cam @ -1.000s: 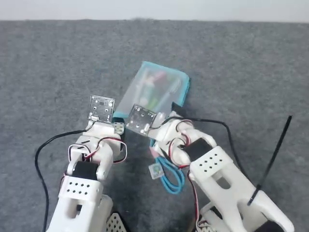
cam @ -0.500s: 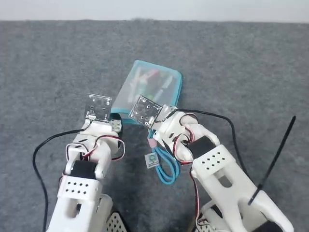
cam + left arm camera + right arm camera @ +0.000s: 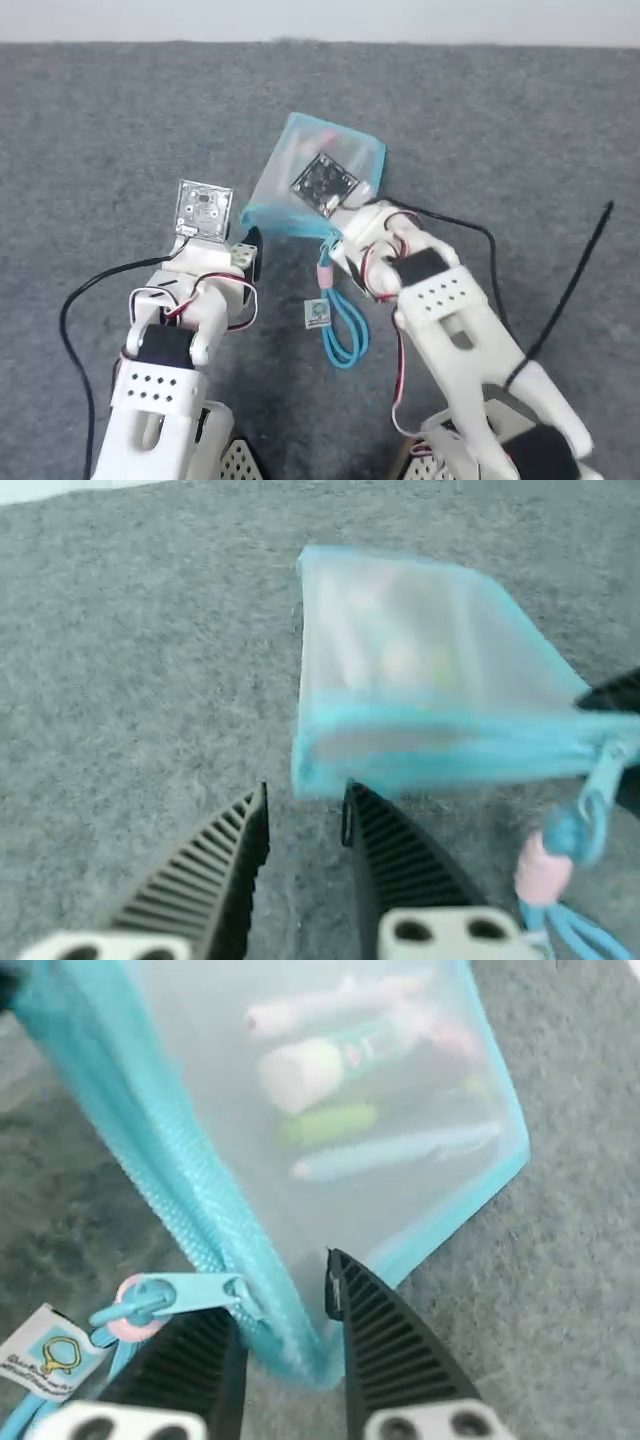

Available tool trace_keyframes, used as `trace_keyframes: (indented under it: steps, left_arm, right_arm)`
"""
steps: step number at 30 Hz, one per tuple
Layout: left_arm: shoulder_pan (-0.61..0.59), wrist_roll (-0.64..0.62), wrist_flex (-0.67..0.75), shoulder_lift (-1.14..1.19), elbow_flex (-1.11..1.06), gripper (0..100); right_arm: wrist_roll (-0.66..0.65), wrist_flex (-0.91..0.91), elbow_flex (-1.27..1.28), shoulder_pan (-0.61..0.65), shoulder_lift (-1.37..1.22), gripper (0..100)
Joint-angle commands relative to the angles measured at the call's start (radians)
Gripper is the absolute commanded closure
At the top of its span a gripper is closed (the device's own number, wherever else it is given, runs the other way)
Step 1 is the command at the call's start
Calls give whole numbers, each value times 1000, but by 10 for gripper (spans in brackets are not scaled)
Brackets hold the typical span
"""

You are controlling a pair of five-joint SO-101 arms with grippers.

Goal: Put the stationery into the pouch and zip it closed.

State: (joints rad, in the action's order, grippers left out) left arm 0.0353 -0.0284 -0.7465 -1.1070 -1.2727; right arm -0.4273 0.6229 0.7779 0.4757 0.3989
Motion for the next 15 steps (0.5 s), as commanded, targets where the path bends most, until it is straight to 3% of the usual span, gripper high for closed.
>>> trace_keyframes:
  steps: [1,7,11,15]
  left_arm:
    - [-2,11,-9,-18,62,880]
    - [18,55,-153,-259,44,878]
    - [137,98,-176,-324,-22,865]
    - [270,101,-176,-279,-38,769]
  right_arm:
    - [69,15,-94,-50,-51,993]
    - [124,27,-157,-74,-93,993]
    - [166,142,-210,-62,-51,993]
    - [170,213,-213,-19,36,993]
